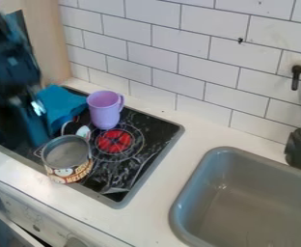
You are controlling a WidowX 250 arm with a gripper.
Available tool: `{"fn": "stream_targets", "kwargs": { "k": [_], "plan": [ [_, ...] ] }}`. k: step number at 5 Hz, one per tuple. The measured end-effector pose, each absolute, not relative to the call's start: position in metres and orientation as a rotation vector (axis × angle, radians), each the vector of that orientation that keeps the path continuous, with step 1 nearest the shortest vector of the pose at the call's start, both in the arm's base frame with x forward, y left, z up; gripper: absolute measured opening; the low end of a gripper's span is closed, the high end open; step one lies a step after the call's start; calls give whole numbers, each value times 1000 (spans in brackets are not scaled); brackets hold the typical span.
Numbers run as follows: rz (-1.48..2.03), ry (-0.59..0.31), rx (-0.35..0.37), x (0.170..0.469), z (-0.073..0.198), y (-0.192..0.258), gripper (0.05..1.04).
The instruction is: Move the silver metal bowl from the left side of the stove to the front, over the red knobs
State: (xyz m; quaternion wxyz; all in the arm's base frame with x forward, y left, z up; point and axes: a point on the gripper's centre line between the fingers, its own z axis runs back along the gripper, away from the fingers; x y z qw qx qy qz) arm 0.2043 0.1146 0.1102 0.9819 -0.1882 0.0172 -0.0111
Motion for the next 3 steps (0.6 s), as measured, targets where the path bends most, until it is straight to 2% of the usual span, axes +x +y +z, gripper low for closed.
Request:
{"fn": "stream_targets", "kwargs": {
  "k": [1,2,3],
  "plan": [
    [12,-12,-210,201,136,137,1000],
    [23,13,-26,200,146,148,1000],
    [-17,28,56,206,147,148,1000]
  ]
}}
